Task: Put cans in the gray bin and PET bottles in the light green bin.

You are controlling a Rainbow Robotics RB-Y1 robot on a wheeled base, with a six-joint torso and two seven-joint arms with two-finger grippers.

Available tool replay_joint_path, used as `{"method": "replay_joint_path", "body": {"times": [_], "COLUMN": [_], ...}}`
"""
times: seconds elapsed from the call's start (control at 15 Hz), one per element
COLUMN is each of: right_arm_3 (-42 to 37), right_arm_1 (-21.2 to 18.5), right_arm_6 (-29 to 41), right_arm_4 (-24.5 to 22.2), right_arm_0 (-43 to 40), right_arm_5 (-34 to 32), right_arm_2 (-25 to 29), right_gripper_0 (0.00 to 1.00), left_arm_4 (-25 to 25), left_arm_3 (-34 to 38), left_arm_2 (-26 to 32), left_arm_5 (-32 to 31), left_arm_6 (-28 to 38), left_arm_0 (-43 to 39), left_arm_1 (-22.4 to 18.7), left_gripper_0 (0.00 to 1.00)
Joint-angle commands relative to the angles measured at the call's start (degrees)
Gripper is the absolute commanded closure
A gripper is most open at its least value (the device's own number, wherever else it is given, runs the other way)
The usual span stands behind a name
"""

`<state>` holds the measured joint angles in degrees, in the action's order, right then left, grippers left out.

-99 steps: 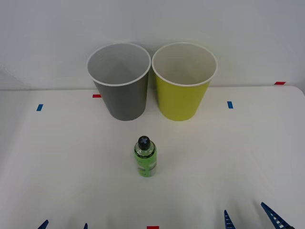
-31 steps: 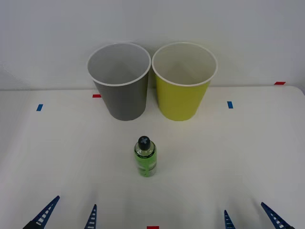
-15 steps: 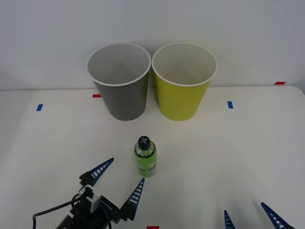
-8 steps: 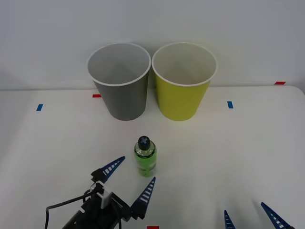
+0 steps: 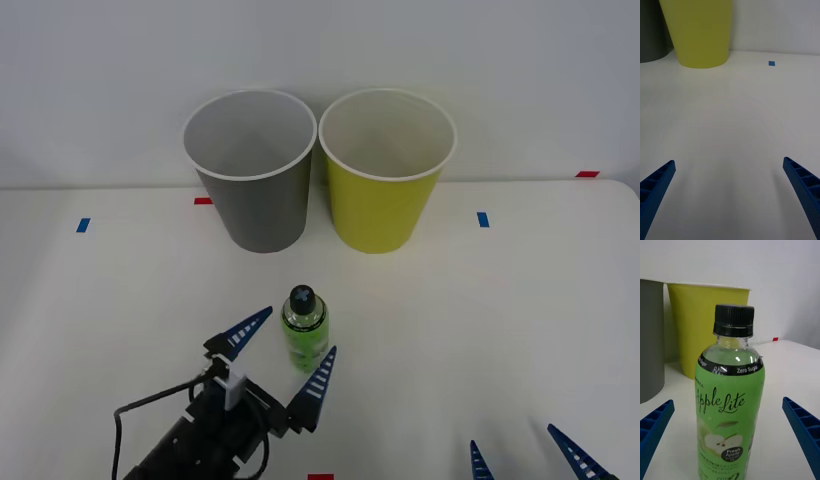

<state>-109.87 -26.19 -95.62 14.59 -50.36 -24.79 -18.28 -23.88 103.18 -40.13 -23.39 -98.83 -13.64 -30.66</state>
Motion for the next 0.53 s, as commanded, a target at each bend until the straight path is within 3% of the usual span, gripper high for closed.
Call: {"method": "replay_joint_path", "body": {"times": [0.07, 0.53], "right_arm_3": [0.0, 0.0], "right_arm_1": [0.0, 0.0], "right_arm_6": [0.0, 0.0], "right_arm_4": [0.0, 0.0], "right_arm_0": [0.0, 0.0], "right_arm_5": [0.0, 0.0], "right_arm_2": [0.0, 0.0], "right_gripper_0": [0.00, 0.00], "left_arm_4": [-0.7, -1.0], "left_arm_3": [-0.2, -0.3], "left_arm_2": [0.6, 0.0], "left_arm_5": [1.7, 5.7], "left_arm_6": [-0.5, -0.2], "left_arm_0": [0.7, 5.0], "left_arm_1": [0.7, 0.9], "left_gripper_0": [0.00, 0.00]}}
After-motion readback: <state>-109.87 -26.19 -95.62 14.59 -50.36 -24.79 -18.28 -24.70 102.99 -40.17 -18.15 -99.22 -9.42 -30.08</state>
